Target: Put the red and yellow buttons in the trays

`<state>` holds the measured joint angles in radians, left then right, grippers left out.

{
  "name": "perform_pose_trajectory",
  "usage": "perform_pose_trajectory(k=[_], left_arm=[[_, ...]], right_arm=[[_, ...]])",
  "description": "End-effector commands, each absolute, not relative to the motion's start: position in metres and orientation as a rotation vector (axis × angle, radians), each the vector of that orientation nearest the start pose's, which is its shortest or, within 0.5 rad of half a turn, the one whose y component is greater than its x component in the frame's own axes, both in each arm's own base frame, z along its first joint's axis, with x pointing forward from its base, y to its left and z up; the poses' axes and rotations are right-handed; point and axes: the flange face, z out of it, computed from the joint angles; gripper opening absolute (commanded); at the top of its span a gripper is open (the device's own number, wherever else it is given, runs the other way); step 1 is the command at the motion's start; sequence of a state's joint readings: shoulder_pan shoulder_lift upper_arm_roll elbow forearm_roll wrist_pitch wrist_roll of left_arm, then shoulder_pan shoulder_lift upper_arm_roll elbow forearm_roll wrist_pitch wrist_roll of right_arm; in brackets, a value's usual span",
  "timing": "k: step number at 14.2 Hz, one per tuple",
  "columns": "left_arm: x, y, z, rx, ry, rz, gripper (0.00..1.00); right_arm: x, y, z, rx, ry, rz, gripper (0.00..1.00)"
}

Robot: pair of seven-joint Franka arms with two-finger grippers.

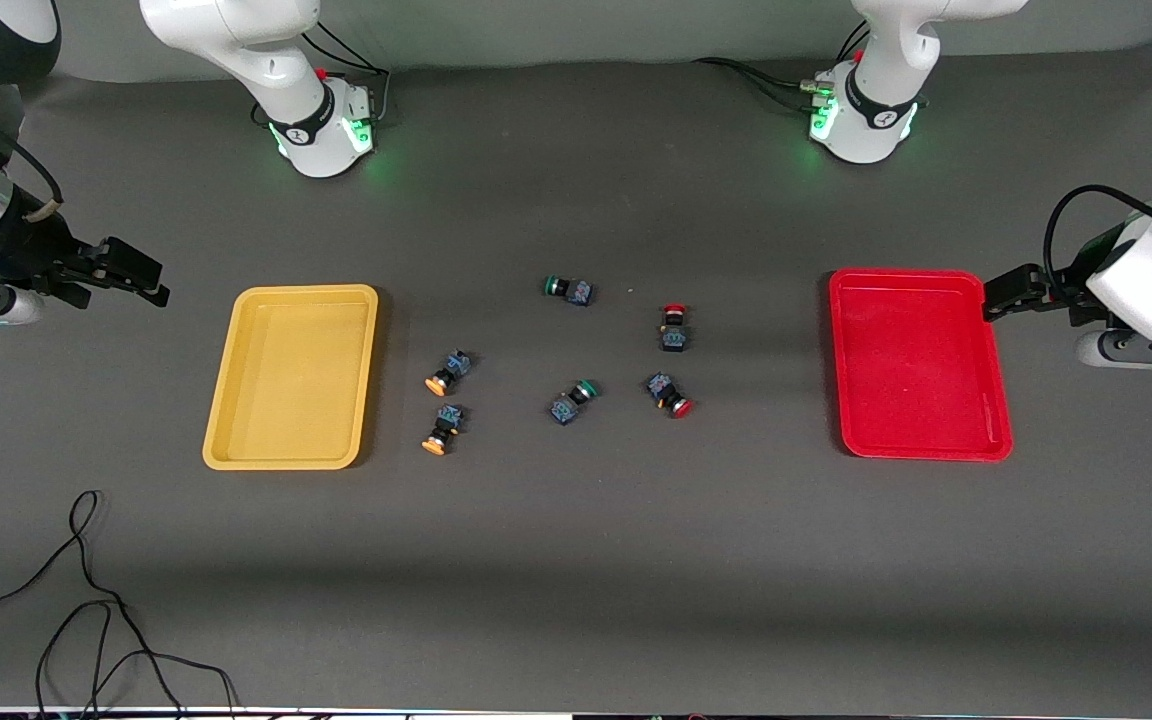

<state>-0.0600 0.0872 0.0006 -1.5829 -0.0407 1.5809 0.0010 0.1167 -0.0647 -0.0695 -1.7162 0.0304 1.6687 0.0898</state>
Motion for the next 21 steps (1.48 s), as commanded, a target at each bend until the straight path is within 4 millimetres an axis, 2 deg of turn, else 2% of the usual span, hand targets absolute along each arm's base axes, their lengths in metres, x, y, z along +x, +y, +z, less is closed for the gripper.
perform_pose_trajectory(k=[1,3,4,5,8,10,12,13,15,17,21], left_arm=[[0.569,-0.037,0.577,-3.163,0.114,0.115,1.00],[0.569,-0.036,0.579,-3.163,0.112,0.110,1.00],[0.569,-0.036,0.578,-3.163,0.112,0.113,1.00],[0.569,-0.040,0.578,-3.163,0.121,0.113,1.00],[0.567,-0.038,0.580,-3.120,0.157,0.110,1.00],[0.564,-0.052,0.574,-3.089,0.215,0.131,1.00],[0.554,-0.077,0.563,-3.082,0.253,0.152,1.00],[0.546,-0.089,0.552,-3.089,0.235,0.173,1.00],[0.527,-0.141,0.523,-3.082,0.201,0.169,1.00],[0.503,-0.204,0.490,-3.086,0.132,0.134,1.00],[0.459,-0.321,0.437,-3.171,0.019,0.084,1.00]], right_arm=[[0.539,0.027,0.596,-3.111,0.042,-0.004,1.00],[0.544,0.033,0.589,-3.113,0.040,0.017,1.00],[0.546,0.046,0.583,-3.115,0.004,0.030,1.00],[0.552,0.065,0.568,-3.117,-0.007,0.059,1.00],[0.564,0.158,0.519,-3.127,0.153,0.078,1.00],[0.568,0.207,0.478,-3.131,0.239,0.092,1.00],[0.559,0.249,0.427,-3.109,0.383,0.094,1.00],[0.555,0.259,0.403,-3.101,0.436,0.104,1.00],[0.550,0.260,0.348,-3.096,0.493,0.119,1.00],[0.537,0.256,0.295,-3.069,0.598,0.094,1.00],[0.523,0.256,0.214,-3.050,0.674,0.097,1.00]])
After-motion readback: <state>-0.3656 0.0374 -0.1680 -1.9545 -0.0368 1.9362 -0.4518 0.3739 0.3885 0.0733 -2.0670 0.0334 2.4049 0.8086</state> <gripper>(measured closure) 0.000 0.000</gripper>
